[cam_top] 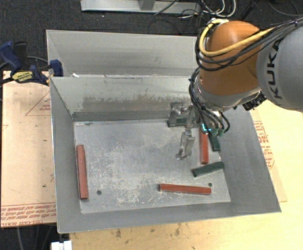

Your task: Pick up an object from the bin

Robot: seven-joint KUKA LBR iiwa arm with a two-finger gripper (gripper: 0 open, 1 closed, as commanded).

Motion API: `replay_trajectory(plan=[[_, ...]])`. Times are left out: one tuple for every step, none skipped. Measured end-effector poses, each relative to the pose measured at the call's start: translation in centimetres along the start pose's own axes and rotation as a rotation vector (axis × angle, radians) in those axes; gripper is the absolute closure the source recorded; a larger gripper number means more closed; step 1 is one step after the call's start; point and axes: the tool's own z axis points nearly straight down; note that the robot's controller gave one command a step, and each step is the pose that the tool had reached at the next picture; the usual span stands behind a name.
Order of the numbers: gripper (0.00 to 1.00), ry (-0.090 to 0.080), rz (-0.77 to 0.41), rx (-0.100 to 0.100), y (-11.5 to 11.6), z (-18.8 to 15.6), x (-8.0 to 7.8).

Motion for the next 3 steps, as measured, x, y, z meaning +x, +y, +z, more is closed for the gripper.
replay_trajectory(plan=[[0.0,0.002,-0.053,0.0,-2.4,16.4,6.4],[1.0,-0.006,-0.054,0.0,-2.4,16.0,6.2],[1.0,-0.01,0.246,0.0,-7.6,15.9,4.3]])
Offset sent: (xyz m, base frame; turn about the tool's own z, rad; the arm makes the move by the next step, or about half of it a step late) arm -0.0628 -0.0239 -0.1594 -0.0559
